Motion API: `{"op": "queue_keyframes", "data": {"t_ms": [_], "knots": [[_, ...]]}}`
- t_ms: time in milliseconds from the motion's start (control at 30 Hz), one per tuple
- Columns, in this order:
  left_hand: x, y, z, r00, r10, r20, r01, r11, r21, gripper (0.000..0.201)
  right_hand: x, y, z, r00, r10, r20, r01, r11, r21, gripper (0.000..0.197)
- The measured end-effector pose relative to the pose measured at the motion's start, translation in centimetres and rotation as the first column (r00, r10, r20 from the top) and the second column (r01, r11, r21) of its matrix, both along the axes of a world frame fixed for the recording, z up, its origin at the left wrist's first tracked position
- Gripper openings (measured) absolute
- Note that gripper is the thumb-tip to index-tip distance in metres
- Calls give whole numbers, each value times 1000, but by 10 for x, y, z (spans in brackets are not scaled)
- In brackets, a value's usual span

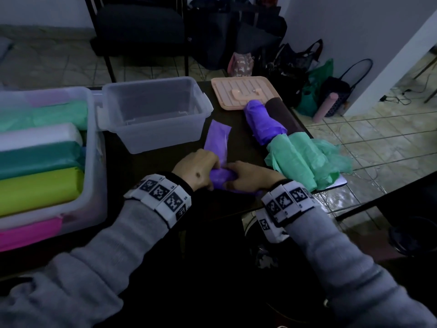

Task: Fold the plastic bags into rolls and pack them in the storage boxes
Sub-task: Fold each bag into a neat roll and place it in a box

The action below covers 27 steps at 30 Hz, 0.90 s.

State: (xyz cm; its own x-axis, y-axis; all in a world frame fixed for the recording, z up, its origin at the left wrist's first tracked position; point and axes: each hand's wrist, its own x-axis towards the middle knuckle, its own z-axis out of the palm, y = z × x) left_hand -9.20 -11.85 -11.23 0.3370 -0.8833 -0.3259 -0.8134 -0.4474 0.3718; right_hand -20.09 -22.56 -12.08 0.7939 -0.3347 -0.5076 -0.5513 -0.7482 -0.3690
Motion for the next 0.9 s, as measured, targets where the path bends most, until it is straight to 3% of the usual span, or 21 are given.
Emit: {"op": "queue_keyframes", "data": {"t_ms": [100, 167, 267, 433, 567, 733, 900], "knots": [[4, -5, 3, 1000, -17, 3, 17, 1000, 3, 55, -8, 2, -9, 960, -99, 261, 101, 995, 5, 62], [9, -9, 7, 999, -37, -8, 38, 999, 20, 54, -14, 9, -13, 921, -49, 387, 115, 982, -149, 50], [15, -15, 11, 998, -49, -39, 51, 997, 56, 49, -20, 21, -18, 904, 72, 421, 88, 933, -350, 40], [12, -21, 6, 999, 19, 39, -18, 1000, -10, 45, -17, 22, -23, 945, 119, 304, 14, 916, -401, 59], [6, -20, 7, 999, 32, 36, -31, 999, -27, 35, -9, 18, -19, 961, 118, 248, -5, 910, -416, 61], [5, -11, 4, 997, -24, 71, 24, 1000, 6, 57, -4, 12, -15, 983, 72, 167, -9, 935, -353, 69], [9, -10, 7, 998, -41, -39, 45, 994, 103, 56, -6, 20, -10, 995, 61, 82, -34, 953, -302, 68]]}}
